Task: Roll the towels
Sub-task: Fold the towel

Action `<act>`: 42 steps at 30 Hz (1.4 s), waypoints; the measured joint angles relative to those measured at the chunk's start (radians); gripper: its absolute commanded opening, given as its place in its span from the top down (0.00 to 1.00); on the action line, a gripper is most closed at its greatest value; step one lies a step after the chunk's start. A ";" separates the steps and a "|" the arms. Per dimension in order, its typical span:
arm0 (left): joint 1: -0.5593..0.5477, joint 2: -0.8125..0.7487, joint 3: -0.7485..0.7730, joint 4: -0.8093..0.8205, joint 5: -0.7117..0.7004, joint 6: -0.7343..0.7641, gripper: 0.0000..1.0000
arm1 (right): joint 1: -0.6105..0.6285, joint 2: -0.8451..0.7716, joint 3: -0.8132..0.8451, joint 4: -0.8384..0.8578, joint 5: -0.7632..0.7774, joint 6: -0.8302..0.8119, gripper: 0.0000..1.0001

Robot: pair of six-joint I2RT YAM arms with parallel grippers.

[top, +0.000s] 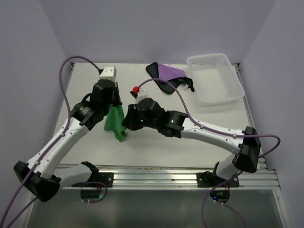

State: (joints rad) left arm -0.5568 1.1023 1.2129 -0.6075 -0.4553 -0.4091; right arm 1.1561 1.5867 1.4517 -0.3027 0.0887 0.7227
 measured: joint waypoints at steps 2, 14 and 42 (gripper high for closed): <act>-0.001 0.056 0.001 0.009 0.048 0.000 1.00 | -0.021 -0.046 -0.082 0.010 0.021 0.018 1.00; -0.041 0.541 0.134 0.239 0.386 -0.062 1.00 | -0.360 -0.332 -0.421 -0.072 0.022 0.008 1.00; -0.165 1.210 0.777 0.197 0.436 -0.059 1.00 | -0.628 -0.136 -0.558 -0.059 0.237 -0.221 1.00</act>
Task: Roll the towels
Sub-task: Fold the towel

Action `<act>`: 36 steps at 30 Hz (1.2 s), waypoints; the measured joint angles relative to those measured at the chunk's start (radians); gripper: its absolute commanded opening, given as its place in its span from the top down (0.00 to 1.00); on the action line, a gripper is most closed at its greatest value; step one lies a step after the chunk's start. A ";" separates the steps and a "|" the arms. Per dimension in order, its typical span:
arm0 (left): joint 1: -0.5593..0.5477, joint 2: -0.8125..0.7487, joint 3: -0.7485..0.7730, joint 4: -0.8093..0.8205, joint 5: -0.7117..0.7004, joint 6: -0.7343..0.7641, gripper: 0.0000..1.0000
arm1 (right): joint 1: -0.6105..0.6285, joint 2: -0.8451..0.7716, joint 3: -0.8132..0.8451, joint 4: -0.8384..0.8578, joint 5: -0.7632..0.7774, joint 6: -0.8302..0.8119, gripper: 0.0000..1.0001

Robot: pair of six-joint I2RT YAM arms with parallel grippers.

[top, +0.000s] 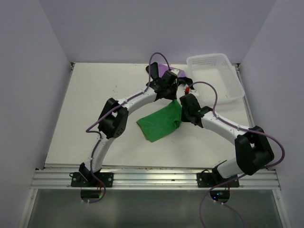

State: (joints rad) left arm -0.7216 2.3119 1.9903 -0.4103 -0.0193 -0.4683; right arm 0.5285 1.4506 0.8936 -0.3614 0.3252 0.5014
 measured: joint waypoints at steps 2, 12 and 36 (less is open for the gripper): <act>0.000 0.015 0.005 0.008 0.000 0.000 1.00 | -0.008 0.029 0.004 0.008 0.010 -0.029 1.00; 0.000 0.045 0.005 0.061 0.019 0.005 1.00 | -0.029 0.069 -0.019 0.080 0.111 -0.137 0.95; 0.039 0.046 -0.103 0.180 0.088 0.017 1.00 | -0.026 0.161 0.020 0.087 0.145 -0.291 0.77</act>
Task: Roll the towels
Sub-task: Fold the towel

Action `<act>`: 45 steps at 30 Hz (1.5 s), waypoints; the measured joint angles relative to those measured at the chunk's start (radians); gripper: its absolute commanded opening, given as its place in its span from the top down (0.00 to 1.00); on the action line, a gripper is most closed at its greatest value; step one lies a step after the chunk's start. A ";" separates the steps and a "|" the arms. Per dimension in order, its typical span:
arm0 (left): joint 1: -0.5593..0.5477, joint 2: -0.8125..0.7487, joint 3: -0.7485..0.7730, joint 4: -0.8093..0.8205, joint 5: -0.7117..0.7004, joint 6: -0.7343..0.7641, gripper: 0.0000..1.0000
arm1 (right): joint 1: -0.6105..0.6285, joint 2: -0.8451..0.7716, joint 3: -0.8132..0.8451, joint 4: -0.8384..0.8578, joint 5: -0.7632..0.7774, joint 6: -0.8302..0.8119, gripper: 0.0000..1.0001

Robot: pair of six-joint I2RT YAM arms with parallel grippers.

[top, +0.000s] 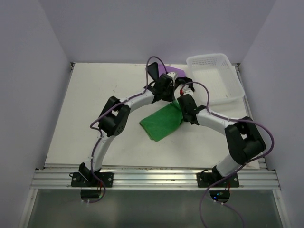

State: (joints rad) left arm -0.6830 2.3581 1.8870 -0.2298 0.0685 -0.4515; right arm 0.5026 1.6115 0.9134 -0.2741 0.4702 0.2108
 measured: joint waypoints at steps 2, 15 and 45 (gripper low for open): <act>0.016 0.000 -0.005 0.011 -0.019 0.006 1.00 | 0.000 -0.027 -0.021 -0.023 -0.020 -0.008 0.72; 0.106 -0.015 -0.132 0.144 -0.072 0.018 1.00 | -0.001 -0.194 -0.037 -0.108 -0.172 0.002 0.74; 0.183 -0.615 -0.513 0.114 -0.171 0.027 0.09 | 0.224 0.004 0.060 -0.042 -0.516 0.111 0.77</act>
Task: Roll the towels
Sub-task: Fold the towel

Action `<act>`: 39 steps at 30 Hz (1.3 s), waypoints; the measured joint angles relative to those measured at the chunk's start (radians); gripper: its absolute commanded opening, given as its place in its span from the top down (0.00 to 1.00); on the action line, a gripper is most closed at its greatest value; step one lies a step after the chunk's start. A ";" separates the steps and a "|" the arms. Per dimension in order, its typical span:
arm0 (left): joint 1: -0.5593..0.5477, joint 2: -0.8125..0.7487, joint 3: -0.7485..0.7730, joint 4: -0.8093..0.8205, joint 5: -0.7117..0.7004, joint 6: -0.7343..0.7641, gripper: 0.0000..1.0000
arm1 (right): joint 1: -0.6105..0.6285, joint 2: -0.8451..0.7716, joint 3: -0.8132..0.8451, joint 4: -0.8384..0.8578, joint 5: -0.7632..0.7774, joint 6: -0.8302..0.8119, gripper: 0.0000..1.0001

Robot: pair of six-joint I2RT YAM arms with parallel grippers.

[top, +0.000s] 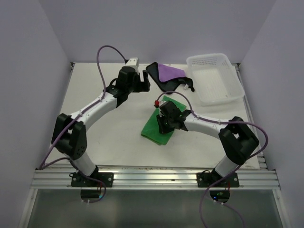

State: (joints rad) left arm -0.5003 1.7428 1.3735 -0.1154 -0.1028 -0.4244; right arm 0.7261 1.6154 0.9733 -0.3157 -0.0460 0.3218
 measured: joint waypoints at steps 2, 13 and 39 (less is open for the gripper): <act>0.007 -0.097 -0.078 -0.018 -0.017 -0.001 0.09 | 0.032 0.041 -0.001 0.020 0.000 0.000 0.78; 0.006 -0.584 -0.342 -0.095 -0.034 -0.019 0.09 | 0.169 0.206 0.128 0.064 0.044 0.085 0.79; 0.006 -0.864 -0.315 -0.294 -0.008 -0.046 0.00 | 0.149 0.200 0.399 0.070 -0.035 0.463 0.58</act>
State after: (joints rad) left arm -0.4942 0.8787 1.0588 -0.4099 -0.1112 -0.4706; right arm 0.8749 1.8149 1.3727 -0.2455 -0.0811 0.7849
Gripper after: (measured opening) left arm 0.978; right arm 0.419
